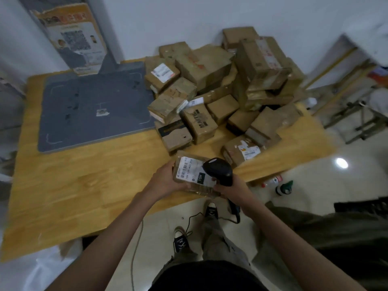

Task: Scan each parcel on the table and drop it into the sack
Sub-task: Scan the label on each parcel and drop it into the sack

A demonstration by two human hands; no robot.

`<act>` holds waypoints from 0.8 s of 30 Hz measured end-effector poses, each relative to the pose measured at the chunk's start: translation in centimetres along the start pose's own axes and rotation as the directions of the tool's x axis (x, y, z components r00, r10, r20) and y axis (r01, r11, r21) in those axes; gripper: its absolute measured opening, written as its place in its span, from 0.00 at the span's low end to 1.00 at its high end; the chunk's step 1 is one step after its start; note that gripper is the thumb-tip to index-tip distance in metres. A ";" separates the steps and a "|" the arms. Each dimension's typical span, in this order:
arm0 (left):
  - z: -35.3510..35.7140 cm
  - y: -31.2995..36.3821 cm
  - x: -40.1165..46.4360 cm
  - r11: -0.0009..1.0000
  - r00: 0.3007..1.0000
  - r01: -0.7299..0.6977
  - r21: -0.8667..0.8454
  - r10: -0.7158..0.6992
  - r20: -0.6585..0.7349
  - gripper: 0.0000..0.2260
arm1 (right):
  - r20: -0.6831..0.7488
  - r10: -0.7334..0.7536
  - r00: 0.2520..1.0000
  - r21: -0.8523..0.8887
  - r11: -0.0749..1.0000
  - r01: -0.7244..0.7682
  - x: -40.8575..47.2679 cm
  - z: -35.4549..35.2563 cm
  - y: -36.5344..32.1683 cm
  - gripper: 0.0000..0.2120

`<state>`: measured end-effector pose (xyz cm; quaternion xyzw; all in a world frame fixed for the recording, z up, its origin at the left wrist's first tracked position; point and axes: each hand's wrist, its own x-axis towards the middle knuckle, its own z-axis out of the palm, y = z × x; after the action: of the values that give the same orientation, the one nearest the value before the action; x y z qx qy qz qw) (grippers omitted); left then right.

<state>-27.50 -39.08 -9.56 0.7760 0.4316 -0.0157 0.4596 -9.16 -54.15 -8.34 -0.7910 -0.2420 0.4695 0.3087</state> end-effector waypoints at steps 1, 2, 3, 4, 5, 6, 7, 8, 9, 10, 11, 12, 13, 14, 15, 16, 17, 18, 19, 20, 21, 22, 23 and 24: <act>0.6 1.2 0.4 0.999 0.999 -0.047 0.028 0.046 0.027 0.31 | -0.046 0.018 0.999 -0.007 1.000 -0.018 -0.9 -0.7 0.7 0.10; 1.3 2.5 0.8 0.995 0.995 -0.087 0.057 0.084 0.056 0.29 | -0.098 0.038 0.995 -0.016 0.999 -0.039 -1.7 -1.5 1.6 0.09; 2.1 3.8 1.2 0.987 0.989 -0.129 0.095 0.121 0.086 0.30 | -0.145 0.050 0.988 -0.019 0.998 -0.053 -2.6 -2.3 2.3 0.08; 3.0 5.2 1.6 0.977 0.982 -0.166 0.137 0.151 0.115 0.32 | -0.188 0.059 0.980 -0.013 0.998 -0.063 -3.5 -3.1 3.2 0.07; 4.0 6.6 2.0 0.962 0.974 -0.197 0.187 0.172 0.146 0.35 | -0.229 0.072 0.971 0.000 0.997 -0.074 -4.3 -4.0 4.0 0.07; 5.1 8.0 2.3 0.947 0.968 -0.224 0.232 0.188 0.169 0.37 | -0.271 0.092 0.958 0.021 0.996 -0.090 -5.1 -4.8 5.0 0.08; 6.4 9.2 2.5 0.930 0.959 -0.253 0.267 0.205 0.195 0.37 | -0.309 0.116 0.944 0.041 0.993 -0.109 -6.1 -5.7 5.8 0.08; 7.6 10.4 2.6 0.916 0.949 -0.280 0.287 0.220 0.225 0.37 | -0.348 0.145 0.926 0.067 0.989 -0.129 -7.0 -6.6 6.7 0.07; 8.9 11.7 2.6 0.905 0.937 -0.309 0.292 0.237 0.256 0.38 | -0.382 0.179 0.907 0.096 0.984 -0.153 -7.9 -7.4 7.7 0.06; 10.3 12.8 2.7 0.897 0.922 -0.338 0.286 0.254 0.293 0.38 | -0.416 0.212 0.884 0.128 0.976 -0.174 -8.8 -8.2 8.7 0.06; 11.7 13.9 2.7 0.888 0.904 -0.367 0.278 0.270 0.332 0.39 | -0.446 0.239 0.862 0.153 0.970 -0.190 -9.7 -9.1 9.8 0.06; 13.1 15.0 2.5 0.878 0.886 -0.391 0.275 0.279 0.370 0.39 | -0.472 0.261 0.842 0.175 0.964 -0.200 -10.4 -9.8 10.9 0.06; 14.6 16.0 2.5 0.861 0.869 -0.418 0.288 0.287 0.403 0.40 | -0.489 0.278 0.827 0.194 0.959 -0.208 -11.2 -10.5 12.0 0.05; 16.1 17.1 2.4 0.843 0.854 -0.443 0.304 0.294 0.429 0.41 | -0.502 0.299 0.812 0.216 0.952 -0.218 -12.0 -11.2 13.1 0.03; 17.7 18.1 2.2 0.826 0.840 -0.463 0.322 0.294 0.456 0.42 | -0.512 0.321 0.796 0.240 0.944 -0.226 -12.8 -11.9 14.3 0.04; 19.1 19.1 2.0 0.808 0.825 -0.487 0.331 0.302 0.477 0.43 | -0.519 0.350 0.780 0.272 0.933 -0.237 -13.5 -12.5 15.5 0.05; 20.6 20.0 1.9 0.792 0.810 -0.509 0.338 0.308 0.499 0.43 | -0.522 0.381 0.763 0.305 0.919 -0.250 -14.3 -13.1 16.7 0.05; 22.1 20.9 1.7 0.778 0.795 -0.526 0.342 0.309 0.522 0.42 | -0.523 0.410 0.747 0.338 0.905 -0.260 -15.0 -13.7 17.8 0.06; 23.7 21.7 1.4 0.767 0.781 -0.539 0.348 0.301 0.547 0.42 | -0.523 0.436 0.733 0.369 0.890 -0.267 -15.8 -14.2 18.9 0.07; 25.3 22.5 1.2 0.752 0.763 -0.557 0.352 0.296 0.574 0.42 | -0.520 0.460 0.719 0.399 0.876 -0.271 -16.5 -14.7 20.0 0.07; 26.8 23.3 0.9 0.738 0.744 -0.575 0.354 0.291 0.601 0.41 | -0.520 0.483 0.705 0.425 0.862 -0.277 -17.3 -15.2 21.1 0.07; 28.5 24.1 0.6 0.722 0.723 -0.597 0.351 0.295 0.624 0.41 | -0.524 0.502 0.688 0.447 0.850 -0.280 -18.0 -15.8 22.3 0.07; 30.1 24.9 0.3 0.708 0.706 -0.616 0.346 0.300 0.642 0.41 | -0.529 0.520 0.671 0.468 0.838 -0.281 -18.8 -16.3 23.4 0.07; 31.7 25.7 -0.1 0.695 0.686 -0.636 0.337 0.308 0.659 0.41 | -0.532 0.538 0.654 0.490 0.825 -0.280 -19.5 -16.9 24.5 0.07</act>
<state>1.84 -67.45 -9.87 0.9198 0.0298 -0.2366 0.3117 -0.40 -88.68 -8.10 -0.8652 0.1607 0.2593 0.3978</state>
